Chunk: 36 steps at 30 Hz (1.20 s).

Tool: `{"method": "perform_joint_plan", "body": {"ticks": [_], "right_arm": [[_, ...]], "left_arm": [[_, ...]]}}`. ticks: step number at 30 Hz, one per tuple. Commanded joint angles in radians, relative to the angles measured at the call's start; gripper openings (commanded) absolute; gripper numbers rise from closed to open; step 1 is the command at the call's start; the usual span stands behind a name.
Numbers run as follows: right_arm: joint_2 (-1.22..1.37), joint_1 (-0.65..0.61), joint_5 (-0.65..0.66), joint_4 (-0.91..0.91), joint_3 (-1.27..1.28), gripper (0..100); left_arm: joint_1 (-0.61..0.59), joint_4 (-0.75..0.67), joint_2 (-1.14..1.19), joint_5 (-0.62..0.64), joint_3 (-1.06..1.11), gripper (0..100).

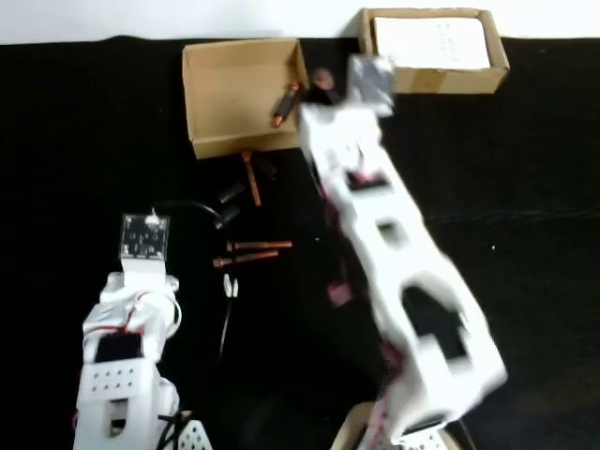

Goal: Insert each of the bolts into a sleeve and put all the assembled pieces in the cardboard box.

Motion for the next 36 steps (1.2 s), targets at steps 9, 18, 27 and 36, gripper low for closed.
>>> {"method": "perform_joint_plan", "body": {"ticks": [9,18,27,36], "right_arm": [[0.576,-0.038,0.006,0.216,-0.816,0.7],[0.843,-0.047,0.006,0.331,-1.152,0.7],[0.957,-0.05,0.006,0.394,-1.273,13.9],[0.88,-0.073,0.006,0.562,-1.385,15.6]], "left_arm": [[0.007,-0.008,-0.081,-0.005,0.022,1],[0.007,-0.008,-0.081,-0.005,0.022,1],[0.007,-0.008,-0.085,-0.002,0.022,1],[-0.01,-0.011,-0.085,0.0,0.016,1]]}}
